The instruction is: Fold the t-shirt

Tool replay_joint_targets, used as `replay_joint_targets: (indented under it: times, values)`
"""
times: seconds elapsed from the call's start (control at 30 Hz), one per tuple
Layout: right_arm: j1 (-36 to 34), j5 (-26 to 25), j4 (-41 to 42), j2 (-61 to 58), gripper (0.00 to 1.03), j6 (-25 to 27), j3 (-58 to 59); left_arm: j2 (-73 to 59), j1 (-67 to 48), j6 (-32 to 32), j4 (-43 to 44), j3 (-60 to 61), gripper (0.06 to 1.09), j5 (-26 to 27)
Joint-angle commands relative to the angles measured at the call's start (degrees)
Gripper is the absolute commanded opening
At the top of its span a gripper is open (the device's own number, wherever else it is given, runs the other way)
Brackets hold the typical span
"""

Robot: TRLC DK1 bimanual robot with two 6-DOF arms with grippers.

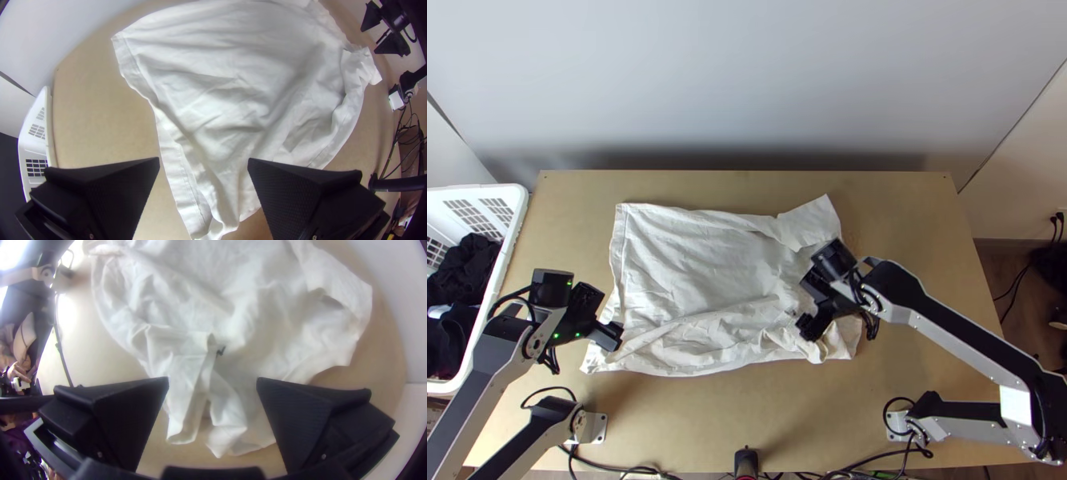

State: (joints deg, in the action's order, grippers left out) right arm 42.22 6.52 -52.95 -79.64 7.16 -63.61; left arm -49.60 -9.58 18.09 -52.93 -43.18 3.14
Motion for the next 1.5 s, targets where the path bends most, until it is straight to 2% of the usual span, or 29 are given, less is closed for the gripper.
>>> replay_joint_targets:
  times: [0.0,0.07,0.17,0.33,0.37,0.47,0.53,0.57,0.6,0.9,1.07,1.13,1.23,1.33,1.43,1.47]
  values:
    - [5.0,0.7,-3.2,0.5,0.92,-3.2,0.0,-0.1,0.0,0.2,0.5,0.2,1.03,0.0]
    - [5.3,0.8,-3.1,-0.1,0.91,-3.2,1.1,-0.1,0.0,0.2,0.6,0.5,1.03,0.0]
    - [5.2,1.7,-2.7,-2.1,0.84,-3.1,2.3,-0.2,-0.1,0.0,1.0,0.5,1.03,0.1]
    - [4.7,2.1,-1.0,-5.5,0.83,-2.8,2.9,-0.3,-0.2,0.1,1.2,0.2,1.03,0.0]
    - [4.7,2.2,-0.8,-5.8,0.77,-2.8,2.8,-0.2,-0.2,0.2,1.2,0.2,1.03,0.0]
    - [4.8,2.4,2.2,-3.9,0.37,-2.9,2.7,0.2,-0.1,0.4,1.1,0.2,1.03,0.0]
    - [4.8,2.3,2.7,-3.0,0.14,-2.9,2.3,0.2,-0.1,0.5,1.1,0.3,1.03,0.0]
    - [4.7,2.3,2.7,-2.5,0.04,-2.8,2.1,0.2,-0.1,0.6,1.1,0.4,1.03,0.0]
    - [4.6,2.3,2.5,-2.0,0.03,-2.9,2.0,0.2,-0.1,0.8,1.2,0.4,1.03,0.0]
    - [3.3,2.3,-7.4,4.7,0.03,-2.3,2.1,-1.9,-0.2,1.8,3.4,0.1,1.03,0.1]
    - [1.6,2.3,-7.7,5.3,0.05,-2.1,2.3,-3.6,-0.3,1.5,4.6,-0.2,1.03,0.2]
    - [1.7,2.3,-7.5,4.2,0.17,-2.2,2.5,-4.0,-1.0,1.2,5.0,-0.1,1.03,0.2]
    - [2.6,2.4,-5.9,2.4,0.23,-2.7,2.5,-4.1,-1.4,0.9,5.1,-0.2,1.03,0.2]
    - [2.8,2.4,-5.3,-0.2,0.62,-3.7,2.4,-3.8,-1.3,0.9,5.0,-0.2,1.03,0.2]
    - [3.0,2.4,-4.4,-2.9,0.81,-4.8,2.0,-3.4,-1.1,1.0,4.8,0.0,1.03,0.1]
    - [3.6,2.4,-4.0,-3.8,0.83,-5.0,1.8,-3.3,-1.1,1.0,4.7,0.1,1.03,0.1]
